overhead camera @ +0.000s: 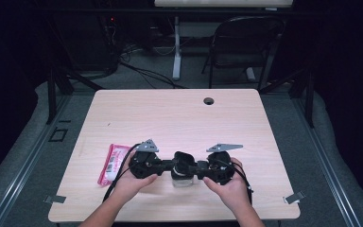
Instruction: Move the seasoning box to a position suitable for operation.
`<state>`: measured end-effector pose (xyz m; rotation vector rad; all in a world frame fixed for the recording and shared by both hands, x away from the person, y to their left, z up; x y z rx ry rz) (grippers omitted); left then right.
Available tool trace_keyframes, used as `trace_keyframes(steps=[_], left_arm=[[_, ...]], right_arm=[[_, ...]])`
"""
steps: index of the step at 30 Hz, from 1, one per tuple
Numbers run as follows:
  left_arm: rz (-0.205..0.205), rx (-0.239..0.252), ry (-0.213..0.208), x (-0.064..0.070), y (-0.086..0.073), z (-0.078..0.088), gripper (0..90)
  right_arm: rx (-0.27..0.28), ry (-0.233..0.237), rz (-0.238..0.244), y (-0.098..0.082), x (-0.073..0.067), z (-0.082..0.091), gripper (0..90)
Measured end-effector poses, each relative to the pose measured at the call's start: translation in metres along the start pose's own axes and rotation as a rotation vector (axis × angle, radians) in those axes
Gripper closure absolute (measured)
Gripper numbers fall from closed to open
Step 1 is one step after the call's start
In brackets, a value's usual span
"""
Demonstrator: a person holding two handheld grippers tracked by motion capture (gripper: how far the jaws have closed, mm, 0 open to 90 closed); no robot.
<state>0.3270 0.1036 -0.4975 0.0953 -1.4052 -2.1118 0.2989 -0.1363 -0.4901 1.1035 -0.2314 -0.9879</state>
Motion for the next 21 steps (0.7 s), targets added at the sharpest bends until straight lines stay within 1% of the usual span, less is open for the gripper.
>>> trace_keyframes(steps=[1, 2, 3, 5, 6, 8, 10, 11, 12, 13, 14, 15, 18, 19, 20, 21], left_arm=[[-0.008, -0.001, 0.003, 0.001, 0.001, 0.0, 81.0], [-0.008, 0.003, 0.001, 0.001, 0.002, -0.001, 80.8], [-0.01, 0.002, -0.004, 0.002, 0.003, -0.002, 80.4], [-0.012, 0.005, -0.006, 0.003, 0.005, -0.003, 79.4], [-0.015, 0.008, -0.006, 0.004, 0.006, -0.004, 78.8], [-0.018, 0.01, -0.009, 0.005, 0.007, -0.005, 77.7], [-0.018, 0.015, -0.013, 0.006, 0.009, -0.007, 76.6], [-0.017, 0.018, -0.013, 0.006, 0.01, -0.007, 76.0], [-0.02, 0.02, -0.015, 0.007, 0.011, -0.007, 75.3], [-0.018, 0.027, -0.017, 0.008, 0.011, -0.008, 74.4], [-0.021, 0.037, -0.015, 0.008, 0.012, -0.009, 73.1], [-0.022, 0.041, -0.013, 0.008, 0.012, -0.01, 70.9], [-0.029, 0.036, 0.016, 0.005, 0.009, -0.014, 66.1], [-0.026, 0.033, 0.027, 0.004, 0.008, -0.015, 65.3], [-0.027, 0.029, 0.047, 0.002, 0.006, -0.017, 64.2], [-0.026, 0.022, 0.057, 0.0, 0.005, -0.017, 62.8]], right_arm=[[-0.006, 0.006, 0.017, 0.001, -0.003, 0.002, 54.6], [-0.001, 0.014, 0.032, 0.0, -0.006, 0.003, 53.2], [-0.009, 0.022, 0.043, 0.001, -0.009, 0.005, 52.1], [-0.009, 0.03, 0.073, 0.0, -0.017, 0.007, 49.5], [-0.002, 0.034, 0.079, -0.001, -0.019, 0.007, 47.9], [-0.016, 0.036, 0.121, -0.003, -0.024, 0.006, 45.7], [-0.005, 0.005, 0.149, -0.006, -0.026, 0.003, 45.0], [-0.011, -0.009, 0.159, -0.008, -0.027, 0.002, 45.0], [-0.013, -0.014, 0.167, -0.009, -0.027, 0.001, 45.0], [0.001, -0.023, 0.174, -0.01, -0.028, 0.0, 45.0], [0.0, -0.035, 0.183, -0.011, -0.029, -0.001, 45.1], [0.014, -0.045, 0.185, -0.012, -0.03, -0.003, 45.9], [0.019, -0.069, 0.197, -0.014, -0.03, -0.005, 49.0], [0.021, -0.073, 0.191, -0.015, -0.029, -0.004, 49.8], [0.025, -0.073, 0.189, -0.015, -0.028, -0.004, 50.1], [0.025, -0.071, 0.177, -0.015, -0.027, -0.003, 50.3]])
Point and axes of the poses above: each handheld gripper's, and its own axes: z roughly backward along the jaws, y roughly out of its top, x roughly to its right, the point moved 1 cm from there along -z, roughly forward along the jaws, and after that the axes turned 13 degrees about x, right-handed, at the moved point
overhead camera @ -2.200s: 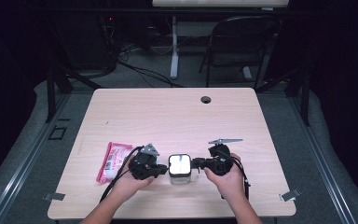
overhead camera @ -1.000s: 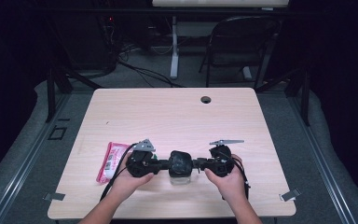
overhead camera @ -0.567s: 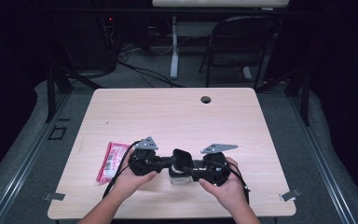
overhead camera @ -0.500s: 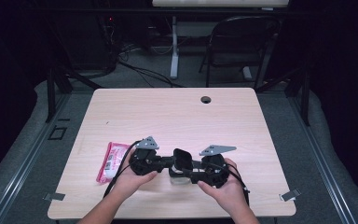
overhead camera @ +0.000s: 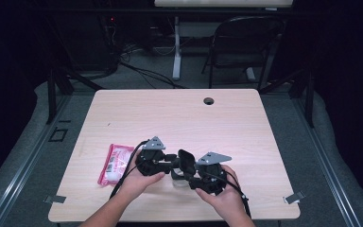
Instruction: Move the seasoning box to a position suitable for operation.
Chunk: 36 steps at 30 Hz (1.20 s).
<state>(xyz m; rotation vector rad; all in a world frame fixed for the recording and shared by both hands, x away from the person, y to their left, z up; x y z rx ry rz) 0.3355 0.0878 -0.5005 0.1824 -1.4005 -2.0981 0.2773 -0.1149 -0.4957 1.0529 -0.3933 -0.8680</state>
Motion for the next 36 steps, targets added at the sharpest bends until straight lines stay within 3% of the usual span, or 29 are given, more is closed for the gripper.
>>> trace_keyframes(steps=[5, 11, 14, 17, 22, 28, 31, 36], left_arm=[[-0.019, -0.023, 0.059, -0.006, -0.005, -0.005, 60.6], [-0.01, -0.053, 0.083, -0.011, -0.011, -0.012, 59.6], [-0.002, -0.069, 0.081, -0.013, -0.014, -0.016, 60.0], [0.017, -0.073, 0.045, -0.015, -0.016, -0.02, 63.5], [-0.003, -0.074, 0.047, -0.014, -0.016, -0.02, 65.0], [-0.018, -0.078, 0.057, -0.013, -0.015, -0.021, 66.0], [-0.013, -0.077, 0.057, -0.013, -0.015, -0.021, 66.0], [-0.01, -0.076, 0.058, -0.013, -0.015, -0.021, 66.0]], right_arm=[[0.011, 0.003, -0.03, 0.0, 0.002, 0.003, 53.4], [0.018, 0.002, -0.036, 0.001, 0.004, 0.009, 56.8], [0.016, -0.002, -0.04, 0.001, 0.006, 0.012, 58.0], [0.019, -0.007, -0.047, 0.001, 0.008, 0.015, 59.9], [0.016, -0.005, -0.078, 0.0, 0.014, 0.023, 70.7], [-0.008, -0.004, -0.108, 0.0, 0.025, 0.033, 75.4], [-0.019, 0.006, -0.125, -0.001, 0.029, 0.034, 74.1], [-0.019, 0.01, -0.123, -0.005, 0.028, 0.028, 62.6]])
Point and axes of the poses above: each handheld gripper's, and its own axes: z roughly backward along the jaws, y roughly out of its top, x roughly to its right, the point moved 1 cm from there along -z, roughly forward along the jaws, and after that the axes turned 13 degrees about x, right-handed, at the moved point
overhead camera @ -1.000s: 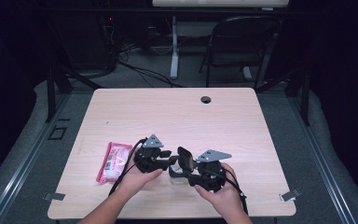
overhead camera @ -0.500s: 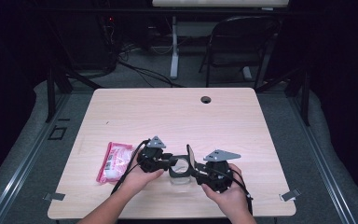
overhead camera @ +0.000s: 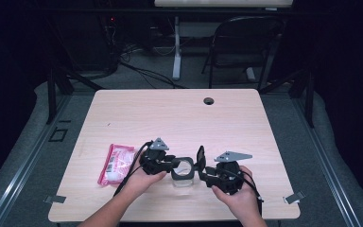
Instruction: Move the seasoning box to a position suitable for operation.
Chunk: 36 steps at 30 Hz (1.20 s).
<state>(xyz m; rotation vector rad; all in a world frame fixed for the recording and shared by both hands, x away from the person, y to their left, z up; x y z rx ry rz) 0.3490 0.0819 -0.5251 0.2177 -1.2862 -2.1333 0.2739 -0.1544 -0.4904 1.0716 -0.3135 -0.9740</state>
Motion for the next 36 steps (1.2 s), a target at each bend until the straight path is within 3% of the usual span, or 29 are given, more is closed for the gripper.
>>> trace_keyframes(steps=[7, 11, 15, 26, 29, 36], left_arm=[[0.011, 0.059, 0.013, -0.002, 0.004, 0.009, 62.7], [0.013, 0.073, 0.022, -0.003, 0.006, 0.018, 62.4], [0.015, 0.095, 0.04, -0.005, 0.007, 0.028, 62.3], [0.058, 0.139, 0.111, -0.022, 0.004, 0.057, 62.3], [0.069, 0.144, 0.125, -0.025, 0.002, 0.062, 62.3], [0.079, 0.145, 0.149, -0.028, -0.004, 0.071, 62.1]], right_arm=[[0.013, -0.047, 0.005, -0.009, 0.002, -0.015, 61.7], [0.031, -0.023, -0.032, -0.01, 0.005, -0.02, 72.3], [0.031, -0.037, -0.014, -0.009, 0.006, -0.023, 75.9], [0.034, 0.012, -0.024, -0.001, 0.02, -0.033, 84.9], [0.042, 0.035, -0.048, 0.0, 0.024, -0.036, 85.0], [0.036, 0.068, -0.039, 0.005, 0.032, -0.042, 85.0]])
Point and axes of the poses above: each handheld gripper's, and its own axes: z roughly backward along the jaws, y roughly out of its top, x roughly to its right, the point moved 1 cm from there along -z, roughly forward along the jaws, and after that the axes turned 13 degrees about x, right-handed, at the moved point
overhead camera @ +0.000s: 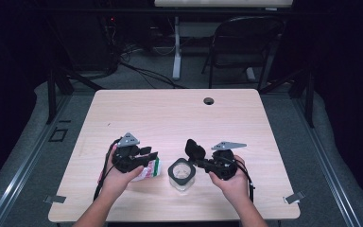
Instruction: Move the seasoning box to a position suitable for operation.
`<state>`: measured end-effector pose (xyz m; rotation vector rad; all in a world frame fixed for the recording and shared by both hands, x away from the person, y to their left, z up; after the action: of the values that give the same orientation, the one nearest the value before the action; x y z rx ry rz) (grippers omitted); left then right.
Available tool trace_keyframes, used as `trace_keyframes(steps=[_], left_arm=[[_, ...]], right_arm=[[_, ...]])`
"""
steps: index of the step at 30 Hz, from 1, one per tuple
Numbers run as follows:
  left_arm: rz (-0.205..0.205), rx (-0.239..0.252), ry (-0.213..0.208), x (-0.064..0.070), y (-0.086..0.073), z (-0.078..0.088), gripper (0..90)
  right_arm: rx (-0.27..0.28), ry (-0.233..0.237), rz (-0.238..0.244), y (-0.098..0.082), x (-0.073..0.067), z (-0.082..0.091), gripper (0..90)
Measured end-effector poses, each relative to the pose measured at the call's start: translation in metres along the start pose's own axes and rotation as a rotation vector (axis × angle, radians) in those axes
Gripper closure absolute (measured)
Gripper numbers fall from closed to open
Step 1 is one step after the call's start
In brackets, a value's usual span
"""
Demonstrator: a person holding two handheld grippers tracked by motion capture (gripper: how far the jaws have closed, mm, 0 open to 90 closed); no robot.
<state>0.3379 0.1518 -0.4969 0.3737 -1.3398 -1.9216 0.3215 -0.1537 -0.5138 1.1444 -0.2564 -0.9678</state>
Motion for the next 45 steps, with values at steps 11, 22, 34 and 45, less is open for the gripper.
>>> trace_keyframes(steps=[11, 22, 34, 45], left_arm=[[0.026, 0.018, 0.05, -0.009, -0.005, 0.022, 60.3], [0.023, 0.014, 0.04, -0.006, -0.002, 0.032, 56.5], [0.04, -0.029, 0.028, -0.027, -0.017, 0.031, 51.2], [0.028, -0.044, 0.008, -0.029, -0.019, 0.028, 51.9]], right_arm=[[-0.08, 0.035, -0.032, 0.011, 0.007, -0.008, 81.1], [-0.085, -0.014, 0.038, 0.027, 0.005, 0.012, 54.4], [0.001, -0.051, 0.082, 0.026, 0.01, 0.033, 49.6], [-0.015, -0.08, 0.061, 0.023, 0.013, 0.035, 51.5]])
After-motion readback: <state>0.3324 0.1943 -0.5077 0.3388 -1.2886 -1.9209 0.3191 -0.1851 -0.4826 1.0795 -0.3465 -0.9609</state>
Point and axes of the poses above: each handheld gripper's, and its own axes: z roughly backward along the jaws, y roughly out of its top, x roughly to its right, the point moved 1 cm from there along -z, roughly forward along the jaws, and after that the axes turned 13 degrees about x, right-handed, at the moved point
